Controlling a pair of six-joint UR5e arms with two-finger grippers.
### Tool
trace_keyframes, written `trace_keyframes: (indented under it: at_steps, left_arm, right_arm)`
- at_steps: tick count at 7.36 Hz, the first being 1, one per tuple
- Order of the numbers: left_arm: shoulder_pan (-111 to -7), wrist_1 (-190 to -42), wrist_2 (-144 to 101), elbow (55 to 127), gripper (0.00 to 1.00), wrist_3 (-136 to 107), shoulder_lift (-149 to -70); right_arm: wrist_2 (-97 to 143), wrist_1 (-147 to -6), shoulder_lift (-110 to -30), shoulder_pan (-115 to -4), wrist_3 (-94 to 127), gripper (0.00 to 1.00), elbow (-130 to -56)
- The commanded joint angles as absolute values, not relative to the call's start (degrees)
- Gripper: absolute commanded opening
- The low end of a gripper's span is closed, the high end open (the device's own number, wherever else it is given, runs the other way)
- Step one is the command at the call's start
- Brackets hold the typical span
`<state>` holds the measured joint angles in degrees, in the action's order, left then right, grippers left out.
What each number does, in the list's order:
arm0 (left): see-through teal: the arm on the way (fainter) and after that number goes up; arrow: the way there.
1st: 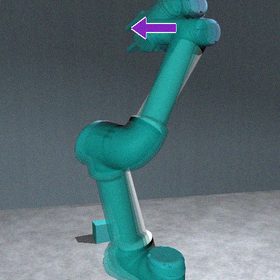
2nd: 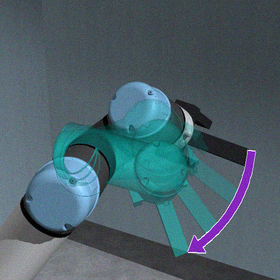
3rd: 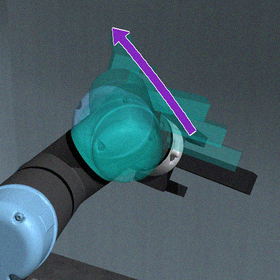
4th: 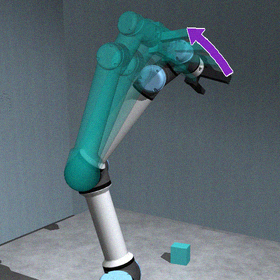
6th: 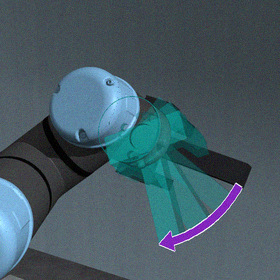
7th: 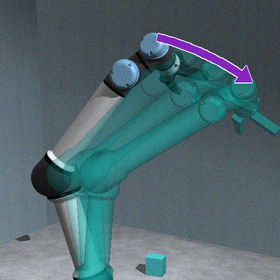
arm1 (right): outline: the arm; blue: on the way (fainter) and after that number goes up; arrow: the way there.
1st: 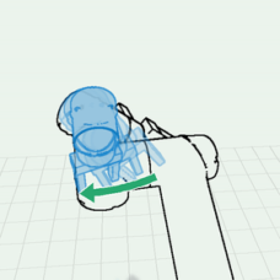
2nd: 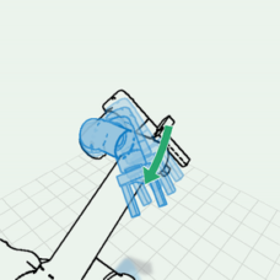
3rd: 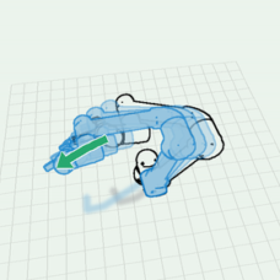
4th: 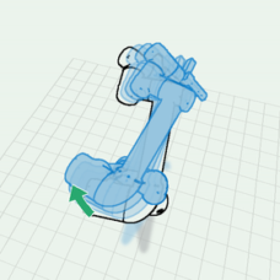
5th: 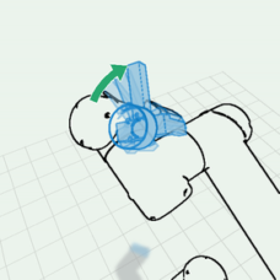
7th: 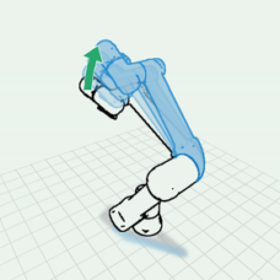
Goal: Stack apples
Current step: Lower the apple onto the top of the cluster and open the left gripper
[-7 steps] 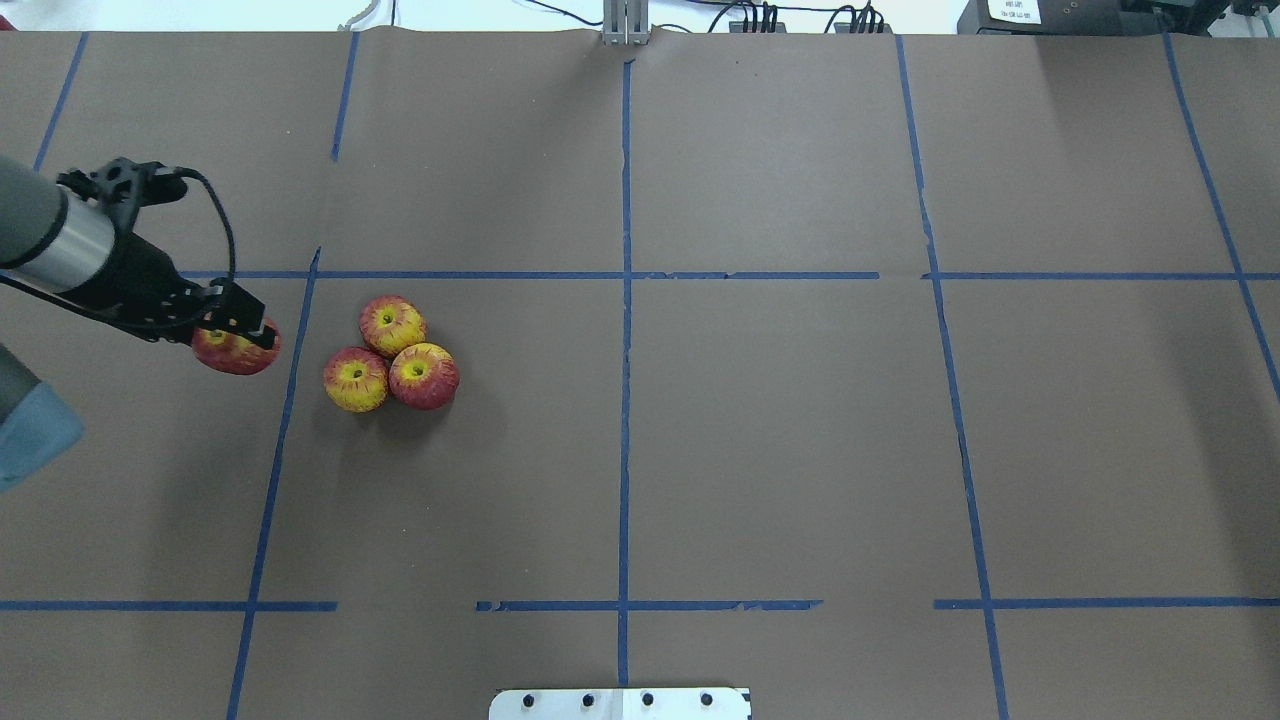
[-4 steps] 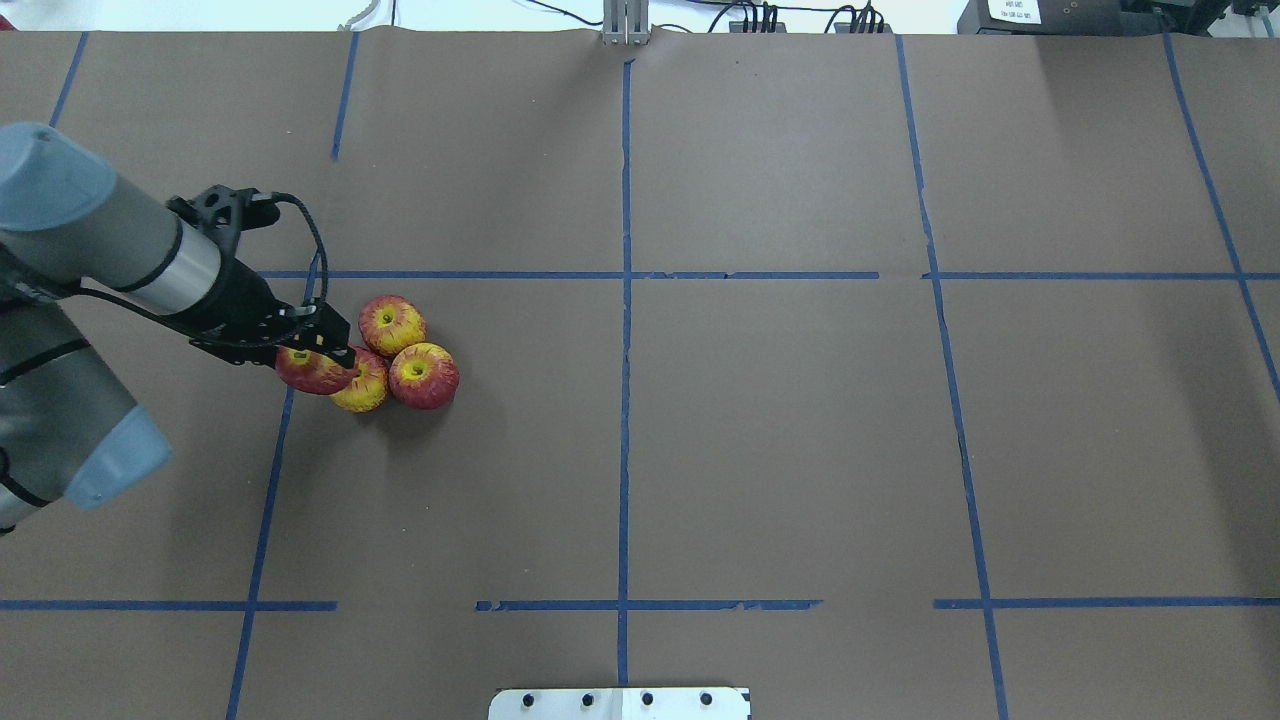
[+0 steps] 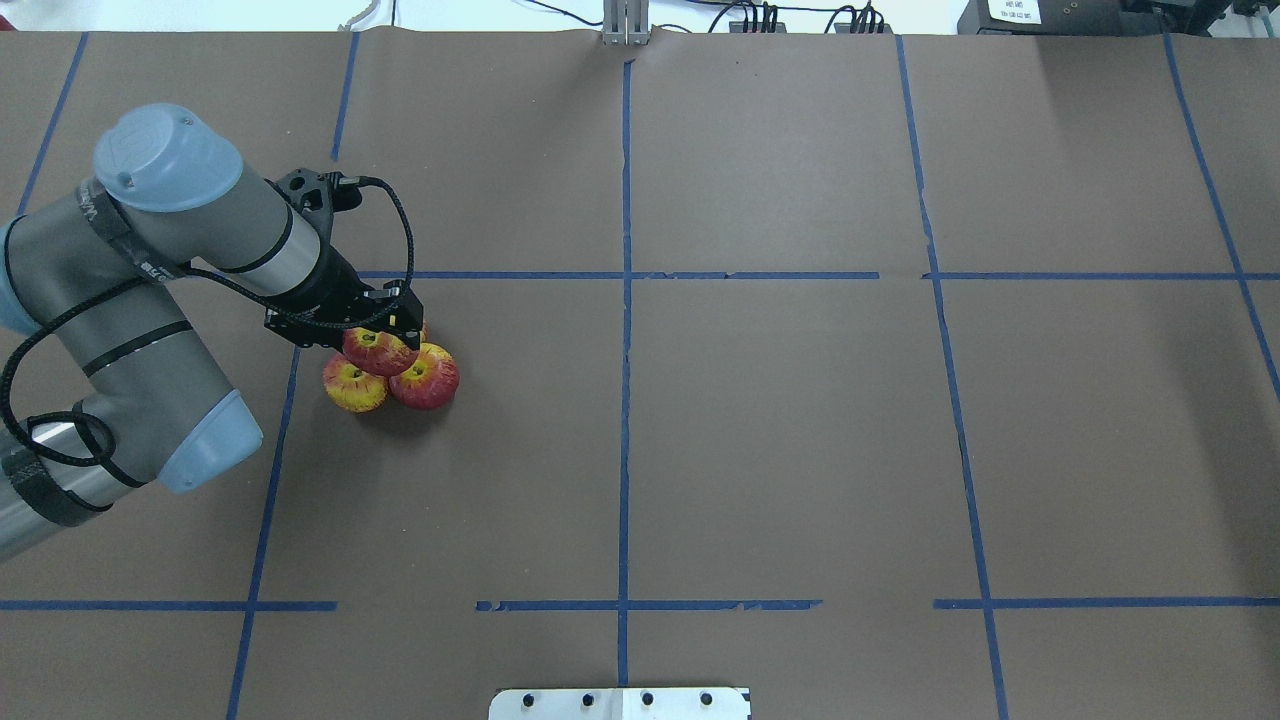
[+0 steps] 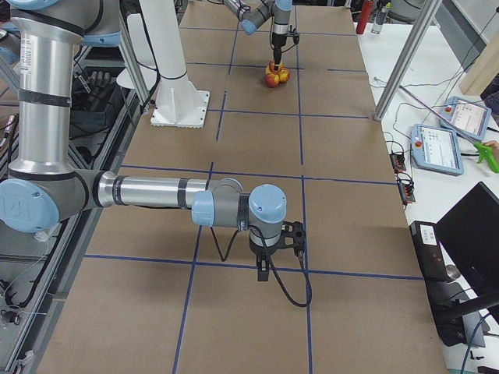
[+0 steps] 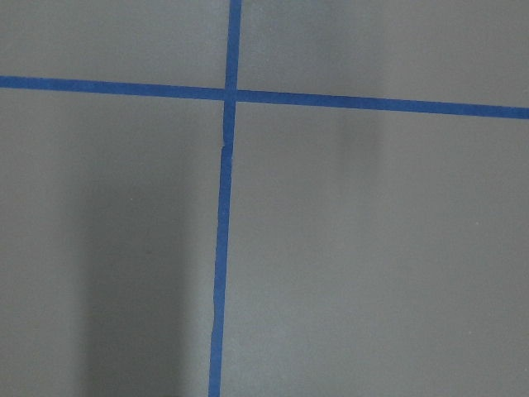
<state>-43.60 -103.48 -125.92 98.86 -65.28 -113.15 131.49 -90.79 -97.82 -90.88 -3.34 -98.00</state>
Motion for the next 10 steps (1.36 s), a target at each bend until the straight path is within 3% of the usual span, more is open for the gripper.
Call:
trace_keyframes:
  at_steps: [1,4,5,6,7,9,10]
  left_arm:
    - [-43.5,-103.4,-125.2,98.5,0.0,-65.3,-112.9]
    - [-42.5,-103.4,-125.2,98.6,0.0,-65.4,-112.9]
    - [-42.5,-103.4,-125.2,98.6,0.1,-65.3,-112.9]
    - [-42.5,-103.4,-125.2,98.5,0.38,-65.3,-112.9]
    - [-42.4,-103.4,-125.2,98.6,0.54,-65.3,-112.9]
    - [-42.4,-103.4,-125.2,98.5,1.0,-65.3,-112.7]
    - [-42.4,-103.4,-125.2,98.6,1.0,-65.3,-112.7]
  right_arm:
    - [131.5,-90.8,-97.8,-90.9,-3.3,1.0,-98.0]
    - [131.5,-90.8,-97.8,-90.9,-3.3,1.0,-98.0]
    - [131.5,-90.8,-97.8,-90.9,-3.3,1.0,-98.0]
    - [131.5,-90.8,-97.8,-90.9,-3.3,1.0,-98.0]
    - [131.5,-90.8,-97.8,-90.9,-3.3,1.0,-98.0]
    - [131.5,-90.8,-97.8,-90.9,-3.3,1.0,-98.0]
    - [131.5,-90.8,-97.8,-90.9,-3.3,1.0,-98.0]
